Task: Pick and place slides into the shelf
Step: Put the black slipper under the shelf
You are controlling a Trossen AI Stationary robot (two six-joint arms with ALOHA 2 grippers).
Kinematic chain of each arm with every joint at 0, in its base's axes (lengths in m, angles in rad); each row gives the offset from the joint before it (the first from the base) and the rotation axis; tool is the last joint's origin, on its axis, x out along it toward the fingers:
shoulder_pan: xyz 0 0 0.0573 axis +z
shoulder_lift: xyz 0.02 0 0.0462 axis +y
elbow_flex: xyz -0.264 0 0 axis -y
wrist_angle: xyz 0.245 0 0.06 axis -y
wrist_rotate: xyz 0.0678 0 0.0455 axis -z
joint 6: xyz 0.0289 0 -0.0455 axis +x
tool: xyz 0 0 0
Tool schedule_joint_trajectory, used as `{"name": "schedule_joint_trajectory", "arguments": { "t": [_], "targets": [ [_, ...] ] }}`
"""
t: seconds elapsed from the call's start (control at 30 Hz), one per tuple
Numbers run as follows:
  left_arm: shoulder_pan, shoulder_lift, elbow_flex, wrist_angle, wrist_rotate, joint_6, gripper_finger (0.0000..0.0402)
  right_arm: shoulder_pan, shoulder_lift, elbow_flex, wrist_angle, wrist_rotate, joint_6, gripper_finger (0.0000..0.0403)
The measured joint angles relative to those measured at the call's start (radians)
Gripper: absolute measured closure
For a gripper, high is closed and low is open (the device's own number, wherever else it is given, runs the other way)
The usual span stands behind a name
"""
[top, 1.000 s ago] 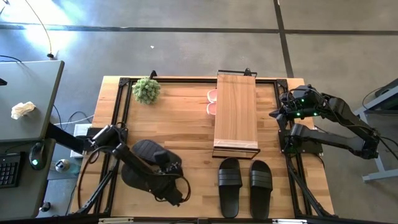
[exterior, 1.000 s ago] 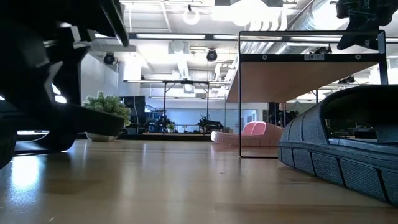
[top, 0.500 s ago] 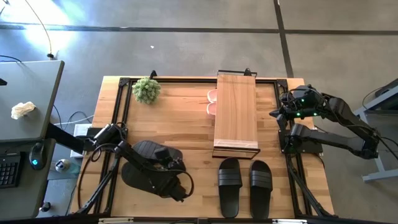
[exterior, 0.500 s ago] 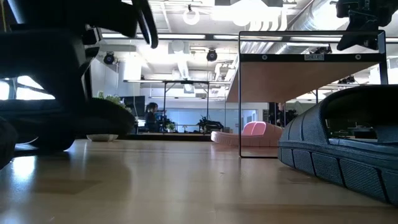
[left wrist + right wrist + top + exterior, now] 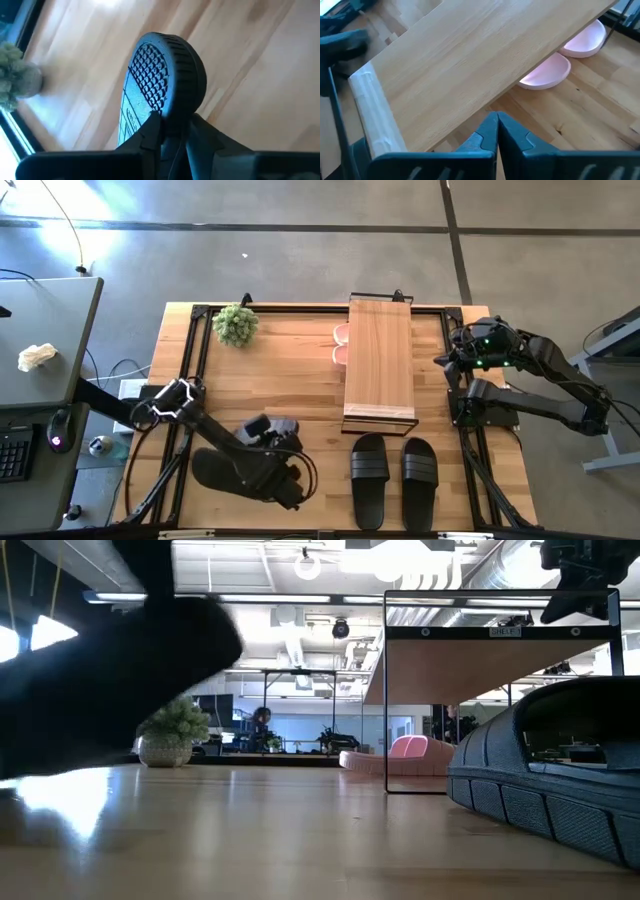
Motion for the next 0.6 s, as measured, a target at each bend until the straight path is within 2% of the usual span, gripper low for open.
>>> {"name": "schedule_joint_trajectory", "arguments": {
  "t": [0.17,0.4,0.6],
  "targets": [
    [0.017,-0.010,0.154,0.006,-0.093,0.024,0.0357,0.000,0.000,0.000,0.002,0.037,0.021,0.0402],
    [0.063,-0.030,0.319,0.000,-0.196,0.067,0.0357,0.000,-0.002,0.000,0.046,0.023,0.021,0.0402],
    [0.079,-0.060,0.452,0.000,-0.268,0.164,0.0357,0.000,-0.002,0.000,0.130,-0.068,0.021,0.0402]
  ]
}}
